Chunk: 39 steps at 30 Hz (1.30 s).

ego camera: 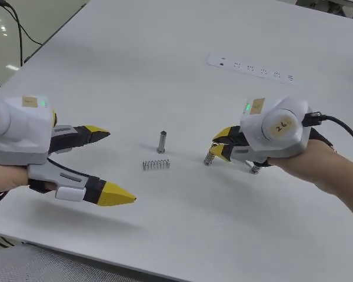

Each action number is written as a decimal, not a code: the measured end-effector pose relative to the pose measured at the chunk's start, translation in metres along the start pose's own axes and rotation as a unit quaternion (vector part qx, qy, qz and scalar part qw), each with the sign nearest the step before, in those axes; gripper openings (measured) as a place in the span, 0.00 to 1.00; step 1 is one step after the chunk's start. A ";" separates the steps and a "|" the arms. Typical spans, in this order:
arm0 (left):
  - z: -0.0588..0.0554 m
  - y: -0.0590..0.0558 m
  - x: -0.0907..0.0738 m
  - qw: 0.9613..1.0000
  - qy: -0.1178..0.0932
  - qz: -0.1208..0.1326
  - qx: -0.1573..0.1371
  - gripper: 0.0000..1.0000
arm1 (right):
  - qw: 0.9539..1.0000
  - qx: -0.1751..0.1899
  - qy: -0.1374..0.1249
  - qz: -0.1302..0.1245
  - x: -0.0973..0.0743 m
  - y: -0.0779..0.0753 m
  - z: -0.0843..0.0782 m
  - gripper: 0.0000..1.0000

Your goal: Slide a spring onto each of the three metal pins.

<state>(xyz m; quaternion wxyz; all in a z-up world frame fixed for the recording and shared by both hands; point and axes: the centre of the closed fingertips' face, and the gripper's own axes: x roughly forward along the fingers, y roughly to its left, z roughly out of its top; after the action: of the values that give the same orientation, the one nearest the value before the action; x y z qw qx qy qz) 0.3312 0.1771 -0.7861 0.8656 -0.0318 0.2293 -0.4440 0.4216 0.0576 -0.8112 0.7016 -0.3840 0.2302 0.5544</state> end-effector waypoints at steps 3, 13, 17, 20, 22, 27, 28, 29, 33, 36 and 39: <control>0.000 0.000 0.000 1.000 0.000 0.001 -0.001 0.98 | 1.000 0.003 0.001 0.003 0.002 0.002 -0.001 0.08; 0.001 0.001 -0.001 1.000 -0.001 0.003 -0.002 0.98 | 1.000 0.012 -0.002 0.000 0.004 0.001 -0.004 0.09; 0.003 0.001 -0.002 1.000 -0.004 0.003 -0.003 0.98 | 1.000 0.013 -0.004 -0.002 0.002 0.001 -0.002 0.10; 0.004 0.000 -0.002 1.000 -0.003 0.003 -0.002 0.98 | 1.000 0.026 -0.015 -0.006 -0.001 -0.001 0.001 0.12; 0.005 0.000 -0.001 1.000 -0.004 0.002 -0.001 0.98 | 0.999 0.029 -0.020 -0.009 -0.004 -0.002 0.002 0.11; 0.007 -0.003 0.000 1.000 -0.006 0.000 0.001 0.98 | 0.996 0.067 -0.050 -0.017 -0.014 -0.002 0.008 0.12; 0.007 -0.003 0.000 1.000 -0.007 0.000 0.001 0.98 | 0.995 0.076 -0.055 -0.019 -0.016 -0.002 0.008 0.12; 0.008 -0.004 0.000 1.000 -0.007 0.000 0.001 0.98 | 0.995 0.083 -0.059 -0.020 -0.018 -0.002 0.008 0.12; 0.008 -0.005 0.001 1.000 -0.007 -0.001 0.002 0.98 | 0.990 0.116 -0.079 -0.024 -0.025 0.000 0.008 0.12; 0.008 -0.006 0.001 1.000 -0.007 -0.001 0.001 0.98 | 0.987 0.131 -0.088 -0.028 -0.032 0.002 0.006 0.12; 0.009 -0.006 0.001 1.000 -0.008 -0.002 0.000 0.98 | 0.986 0.137 -0.091 -0.030 -0.035 0.007 0.005 0.12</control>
<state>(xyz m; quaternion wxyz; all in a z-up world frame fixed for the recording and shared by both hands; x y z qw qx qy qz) 0.3309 0.1709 -0.7773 0.8664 -0.0357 0.2218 -0.4459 0.4047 0.0407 -0.7838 0.7821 -0.2388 0.2276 0.5286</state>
